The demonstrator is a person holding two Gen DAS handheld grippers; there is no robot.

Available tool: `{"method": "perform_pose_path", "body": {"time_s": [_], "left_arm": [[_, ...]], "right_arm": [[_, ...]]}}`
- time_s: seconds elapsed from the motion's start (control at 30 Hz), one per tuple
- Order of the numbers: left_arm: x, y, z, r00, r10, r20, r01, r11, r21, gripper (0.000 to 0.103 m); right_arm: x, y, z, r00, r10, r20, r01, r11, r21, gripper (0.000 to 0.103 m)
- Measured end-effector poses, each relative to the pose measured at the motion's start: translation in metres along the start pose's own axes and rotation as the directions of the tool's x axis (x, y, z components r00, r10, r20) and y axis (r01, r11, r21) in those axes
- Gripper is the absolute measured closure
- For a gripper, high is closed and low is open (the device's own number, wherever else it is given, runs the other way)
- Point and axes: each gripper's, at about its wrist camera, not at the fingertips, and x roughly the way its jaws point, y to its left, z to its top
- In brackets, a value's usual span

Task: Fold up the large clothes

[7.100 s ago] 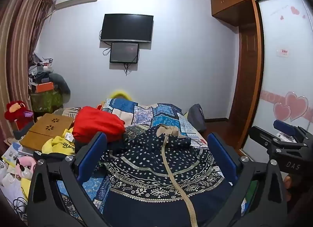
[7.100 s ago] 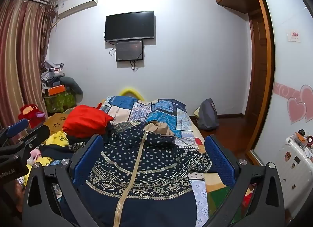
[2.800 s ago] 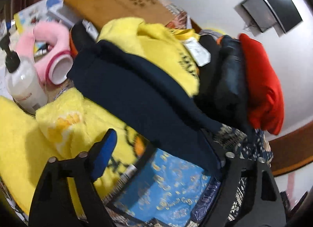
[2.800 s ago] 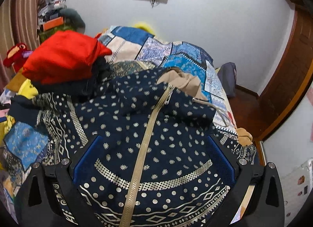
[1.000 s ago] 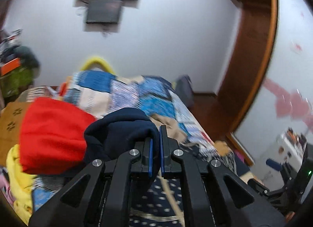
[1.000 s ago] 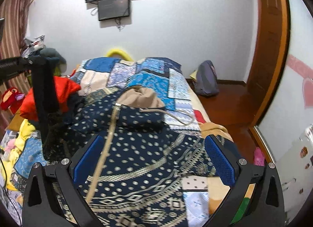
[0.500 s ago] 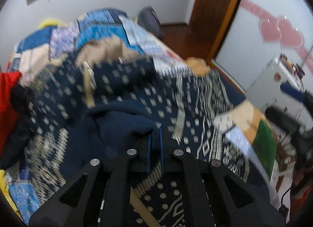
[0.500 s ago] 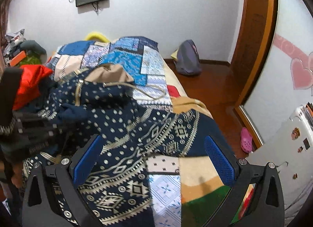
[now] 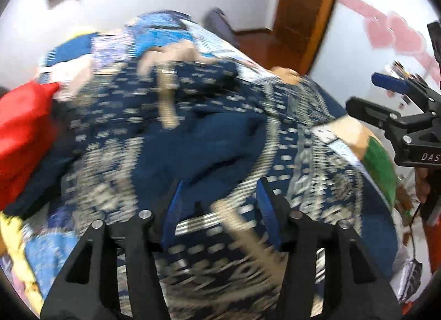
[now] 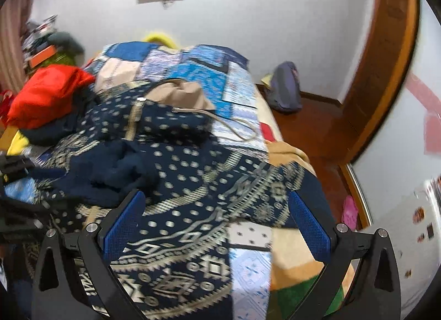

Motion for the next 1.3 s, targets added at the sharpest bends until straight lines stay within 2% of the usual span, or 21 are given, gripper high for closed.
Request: {"method": "perform_pose_path", "body": {"time_s": [0.17, 0.27, 0.37, 0.57, 0.63, 0.77, 0.8, 0.97, 1.03, 1.07, 1.1, 1.13, 1.17, 1.2, 1.23, 1.3], "left_arm": [[-0.032, 0.060, -0.030, 0.984, 0.172, 0.045, -0.167, 0.982, -0.090, 0.042], [-0.039, 0.097, -0.055, 0.978, 0.210, 0.017, -0.203, 0.963, -0.175, 0.039], [-0.031, 0.127, -0.081, 0.969, 0.243, -0.053, -0.248, 0.936, -0.248, 0.039], [-0.008, 0.164, -0.125, 0.958, 0.242, -0.154, -0.280, 0.902, -0.327, 0.039], [0.003, 0.171, -0.132, 0.963, 0.210, -0.167, -0.256, 0.905, -0.340, 0.039], [0.025, 0.178, -0.132, 0.965, 0.191, -0.178, -0.241, 0.914, -0.326, 0.039], [0.029, 0.178, -0.130, 0.965, 0.196, -0.176, -0.244, 0.915, -0.320, 0.039], [0.045, 0.186, -0.113, 0.971, 0.191, -0.145, -0.229, 0.916, -0.328, 0.039], [0.046, 0.185, -0.106, 0.975, 0.186, -0.124, -0.217, 0.922, -0.320, 0.041], [0.048, 0.186, -0.101, 0.977, 0.182, -0.111, -0.209, 0.927, -0.310, 0.044], [0.049, 0.183, -0.098, 0.978, 0.181, -0.103, -0.205, 0.931, -0.303, 0.050], [0.051, 0.182, -0.095, 0.980, 0.178, -0.092, -0.198, 0.935, -0.294, 0.054], [0.053, 0.180, -0.092, 0.982, 0.169, -0.084, -0.186, 0.939, -0.290, 0.068], [0.055, 0.179, -0.089, 0.984, 0.156, -0.082, -0.173, 0.941, -0.292, 0.085], [0.057, 0.178, -0.087, 0.985, 0.151, -0.085, -0.170, 0.940, -0.297, 0.091], [0.057, 0.178, -0.083, 0.983, 0.167, -0.081, -0.184, 0.931, -0.316, 0.096]], "right_arm": [[0.011, 0.042, 0.011, 0.999, 0.050, -0.003, -0.050, 0.990, -0.129, 0.000], [0.024, 0.065, 0.017, 0.996, 0.081, -0.038, -0.087, 0.978, -0.190, 0.000], [0.044, 0.092, 0.020, 0.988, 0.108, -0.108, -0.133, 0.955, -0.264, 0.002], [0.073, 0.131, 0.016, 0.971, 0.117, -0.210, -0.191, 0.906, -0.379, 0.003], [0.079, 0.144, 0.011, 0.960, 0.140, -0.241, -0.234, 0.874, -0.425, 0.016], [0.092, 0.162, 0.000, 0.967, 0.087, -0.239, -0.203, 0.830, -0.519, 0.022], [0.095, 0.163, 0.000, 0.968, 0.078, -0.239, -0.198, 0.825, -0.529, 0.027], [0.108, 0.159, 0.004, 0.959, 0.103, -0.264, -0.227, 0.838, -0.497, 0.045], [0.113, 0.158, 0.006, 0.957, 0.111, -0.267, -0.233, 0.841, -0.487, 0.058], [0.116, 0.159, 0.008, 0.959, 0.105, -0.265, -0.228, 0.841, -0.490, 0.065], [0.116, 0.160, 0.009, 0.959, 0.099, -0.264, -0.223, 0.842, -0.492, 0.076], [0.119, 0.160, 0.010, 0.962, 0.075, -0.262, -0.200, 0.846, -0.494, 0.081], [0.120, 0.159, 0.012, 0.965, 0.059, -0.257, -0.183, 0.851, -0.492, 0.088], [0.118, 0.157, 0.015, 0.966, 0.059, -0.250, -0.177, 0.858, -0.483, 0.090], [0.114, 0.152, 0.019, 0.970, 0.064, -0.234, -0.169, 0.870, -0.463, 0.090], [0.103, 0.140, 0.032, 0.981, 0.062, -0.184, -0.136, 0.897, -0.420, 0.091]]}}
